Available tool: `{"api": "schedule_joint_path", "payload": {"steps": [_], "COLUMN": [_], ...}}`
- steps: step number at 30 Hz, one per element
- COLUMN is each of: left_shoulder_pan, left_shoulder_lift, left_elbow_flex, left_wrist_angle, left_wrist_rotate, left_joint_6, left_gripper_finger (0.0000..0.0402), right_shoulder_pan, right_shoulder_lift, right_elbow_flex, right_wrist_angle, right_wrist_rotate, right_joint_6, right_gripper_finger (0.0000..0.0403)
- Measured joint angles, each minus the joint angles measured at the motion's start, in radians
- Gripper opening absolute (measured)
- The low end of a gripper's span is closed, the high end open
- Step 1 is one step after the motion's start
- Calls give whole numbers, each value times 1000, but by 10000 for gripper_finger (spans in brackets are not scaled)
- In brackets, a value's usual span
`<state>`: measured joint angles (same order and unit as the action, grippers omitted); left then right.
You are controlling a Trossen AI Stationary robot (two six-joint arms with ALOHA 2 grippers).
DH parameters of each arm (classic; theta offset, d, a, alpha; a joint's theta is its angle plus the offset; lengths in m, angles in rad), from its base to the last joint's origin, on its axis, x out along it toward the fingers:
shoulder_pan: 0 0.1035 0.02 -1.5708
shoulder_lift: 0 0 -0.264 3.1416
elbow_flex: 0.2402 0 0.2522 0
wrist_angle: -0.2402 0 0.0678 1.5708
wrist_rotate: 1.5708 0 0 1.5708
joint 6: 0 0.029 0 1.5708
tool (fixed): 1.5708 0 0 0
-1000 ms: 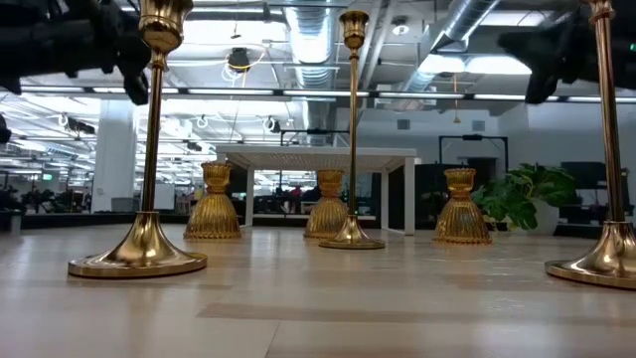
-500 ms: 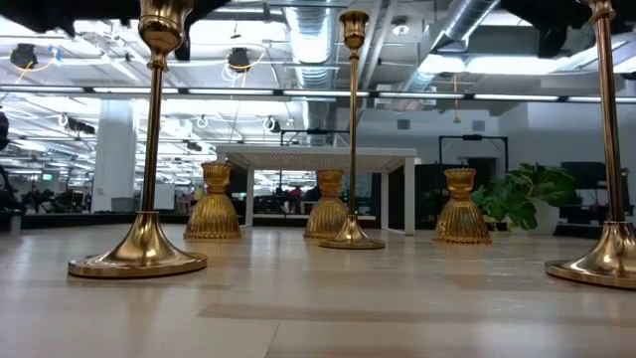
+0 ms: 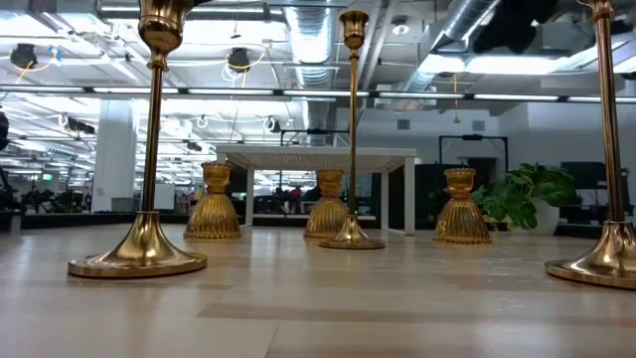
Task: Pick & Place candle stick holders
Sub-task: Put the top gold candle holder on the shelf
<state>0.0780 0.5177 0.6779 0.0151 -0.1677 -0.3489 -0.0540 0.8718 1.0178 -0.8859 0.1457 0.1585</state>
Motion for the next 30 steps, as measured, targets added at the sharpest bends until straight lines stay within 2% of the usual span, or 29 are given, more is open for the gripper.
{"api": "schedule_joint_path", "payload": {"steps": [4, 9, 13, 18, 23, 30], "left_shoulder_pan": [0, 0, 0, 0, 0, 0], "left_shoulder_lift": [-1, 1, 1, 1, 1, 1], "left_elbow_flex": [3, 3, 2, 2, 2, 2], "left_wrist_angle": [-20, -195, -260, -262, -262, -262], "left_wrist_rotate": [0, -35, -45, -45, -29, 18], "left_joint_6": [-1, -48, -60, -60, -60, -56], "left_gripper_finger": [4, 4, 4, 7, 31, 94], "right_shoulder_pan": [1, 1, 3, 35, 40, 39], "right_shoulder_lift": [123, 219, 256, 305, 376, 492], "right_elbow_flex": [39, 41, 41, 42, 42, 41], "right_wrist_angle": [-77, -57, 76, 283, 352, 429], "right_wrist_rotate": [-119, -150, -198, -206, -265, -338], "right_joint_6": [-19, -34, -34, -57, -79, -87], "right_gripper_finger": [91, 145, 171, 180, 198, 261]}}
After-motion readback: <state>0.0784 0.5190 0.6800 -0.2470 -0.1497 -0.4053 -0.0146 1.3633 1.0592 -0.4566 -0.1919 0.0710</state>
